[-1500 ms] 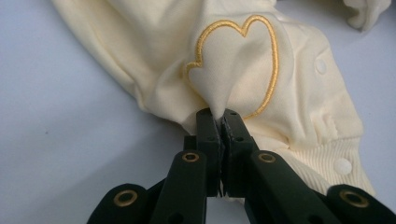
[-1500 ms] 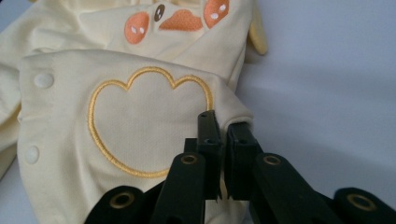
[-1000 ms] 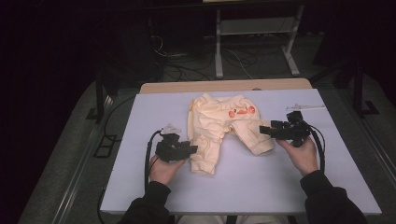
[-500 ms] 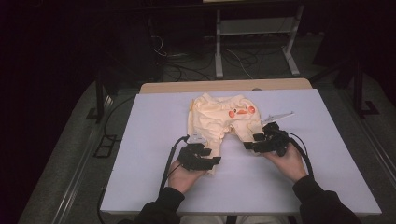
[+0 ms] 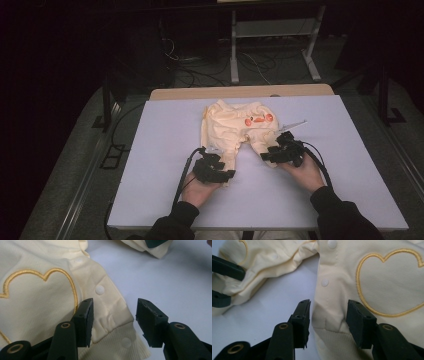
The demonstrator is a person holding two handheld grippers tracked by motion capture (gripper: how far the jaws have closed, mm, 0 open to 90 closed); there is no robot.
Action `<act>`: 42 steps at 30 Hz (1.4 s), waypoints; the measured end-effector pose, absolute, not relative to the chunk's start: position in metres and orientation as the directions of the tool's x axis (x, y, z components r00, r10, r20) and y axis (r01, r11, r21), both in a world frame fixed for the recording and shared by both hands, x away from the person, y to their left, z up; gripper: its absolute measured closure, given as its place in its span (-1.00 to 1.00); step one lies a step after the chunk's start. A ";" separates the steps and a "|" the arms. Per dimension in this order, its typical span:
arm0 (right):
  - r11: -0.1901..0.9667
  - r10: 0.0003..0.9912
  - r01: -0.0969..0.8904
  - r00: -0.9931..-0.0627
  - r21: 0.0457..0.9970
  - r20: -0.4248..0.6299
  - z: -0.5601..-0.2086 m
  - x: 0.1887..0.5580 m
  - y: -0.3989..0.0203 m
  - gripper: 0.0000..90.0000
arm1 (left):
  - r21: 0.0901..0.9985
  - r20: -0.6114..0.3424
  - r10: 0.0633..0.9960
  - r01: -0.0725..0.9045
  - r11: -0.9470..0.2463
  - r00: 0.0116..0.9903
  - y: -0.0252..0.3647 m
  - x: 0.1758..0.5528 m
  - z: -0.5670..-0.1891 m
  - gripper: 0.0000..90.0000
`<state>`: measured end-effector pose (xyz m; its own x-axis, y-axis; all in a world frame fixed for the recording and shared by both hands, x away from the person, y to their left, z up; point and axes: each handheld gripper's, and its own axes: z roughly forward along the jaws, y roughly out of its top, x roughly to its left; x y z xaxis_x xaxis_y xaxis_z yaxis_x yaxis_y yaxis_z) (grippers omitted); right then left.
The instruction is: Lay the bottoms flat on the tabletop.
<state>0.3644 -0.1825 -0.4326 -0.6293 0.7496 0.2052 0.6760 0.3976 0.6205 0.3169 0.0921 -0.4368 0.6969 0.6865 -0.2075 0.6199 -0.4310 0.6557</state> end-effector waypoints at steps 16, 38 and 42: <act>0.502 0.760 0.636 -0.647 0.586 0.051 -0.435 0.360 -0.165 0.57 | 0.644 -0.243 0.672 0.635 -0.427 0.699 0.097 0.322 -0.439 0.49; 0.291 0.640 0.799 -0.572 0.527 0.513 -0.414 0.356 -0.192 0.62 | 0.612 -0.253 0.613 0.615 -0.498 0.748 0.113 0.321 -0.419 0.65; 0.333 0.617 0.802 -0.583 0.496 0.528 -0.413 0.345 -0.184 0.62 | 0.609 -0.261 0.606 0.615 -0.501 0.752 0.118 0.319 -0.417 0.65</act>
<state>0.3453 -0.1844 -0.4130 -0.5831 0.6174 0.5281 0.8019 0.3331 0.4960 0.3187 0.1183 -0.4172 0.7515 0.6059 -0.2611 0.6153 -0.5009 0.6087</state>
